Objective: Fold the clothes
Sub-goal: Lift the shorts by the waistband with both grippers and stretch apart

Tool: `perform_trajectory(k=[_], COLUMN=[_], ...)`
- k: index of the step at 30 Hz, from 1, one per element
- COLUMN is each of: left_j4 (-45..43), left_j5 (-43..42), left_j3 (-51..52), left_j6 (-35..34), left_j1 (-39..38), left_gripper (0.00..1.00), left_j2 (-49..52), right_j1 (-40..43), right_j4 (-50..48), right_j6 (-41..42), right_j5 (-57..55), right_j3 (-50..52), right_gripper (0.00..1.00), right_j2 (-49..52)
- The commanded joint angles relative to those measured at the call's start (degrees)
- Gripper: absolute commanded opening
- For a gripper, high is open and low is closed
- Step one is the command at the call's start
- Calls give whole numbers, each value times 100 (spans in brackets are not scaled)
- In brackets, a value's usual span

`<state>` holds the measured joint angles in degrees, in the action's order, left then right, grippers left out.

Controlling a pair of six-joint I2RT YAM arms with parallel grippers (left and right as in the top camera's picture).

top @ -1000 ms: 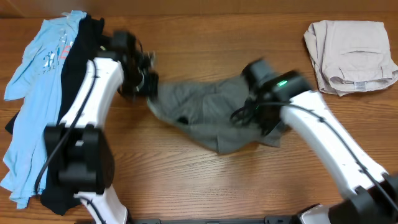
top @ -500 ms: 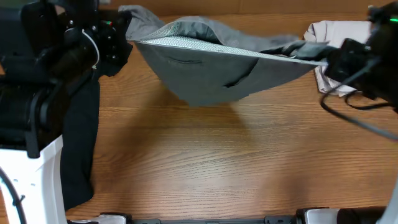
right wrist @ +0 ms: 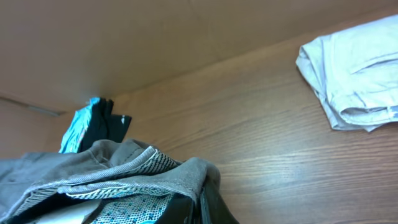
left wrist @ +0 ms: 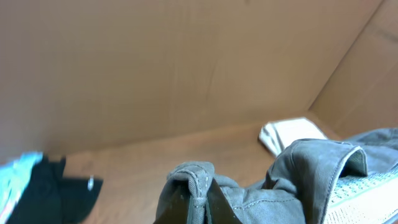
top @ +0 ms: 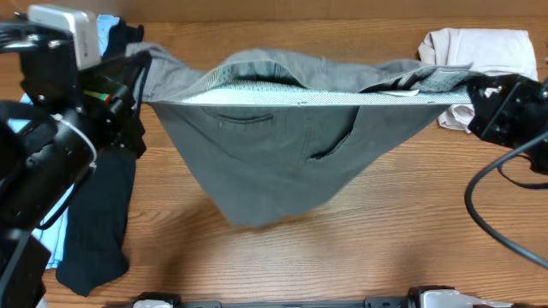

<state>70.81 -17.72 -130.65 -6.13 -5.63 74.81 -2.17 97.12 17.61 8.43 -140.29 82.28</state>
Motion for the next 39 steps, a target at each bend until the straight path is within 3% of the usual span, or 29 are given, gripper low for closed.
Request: perform_trajectory(k=[1, 10, 14, 19, 22, 28, 30, 33, 39], left_j4=[319, 1038, 101, -1239, -815, 1220, 1823, 2179, 2017], left_j5=[505, 11, 35, 225, 219, 334, 782, 1086, 1084], left_j3=[-72, -70, -72, -72, -72, 7, 243, 787, 2337], left_j6=[-35, 146, 142, -400, -393, -4, -7, -7, -4], left_j1=[149, 0, -79, -74, -83, -308, -442, -492, -492], left_gripper=[4, 4, 4, 4, 4, 4, 4, 4, 4], left_j2=[361, 1432, 1784, 1963, 1958, 2173, 2374, 2660, 3130], right_j1=[190, 188, 188, 188, 188, 186, 144, 50, -42], right_j4=[-9, -413, -1274, -2227, -1967, -474, -122, -188, -909], right_j6=[-160, -306, -564, -505, -529, -573, -723, -804, -804], right_j5=[-413, -271, 92, 83, 70, 70, 70, 68, 326], right_j3=[313, 1622, 1641, 1585, 1565, 1646, 1906, 2693, 4605], right_gripper=[4, 4, 4, 4, 4, 4, 4, 4, 4], right_j2=[227, 916, 1064, 1062, 1058, 1187, 1231, 1231, 1231])
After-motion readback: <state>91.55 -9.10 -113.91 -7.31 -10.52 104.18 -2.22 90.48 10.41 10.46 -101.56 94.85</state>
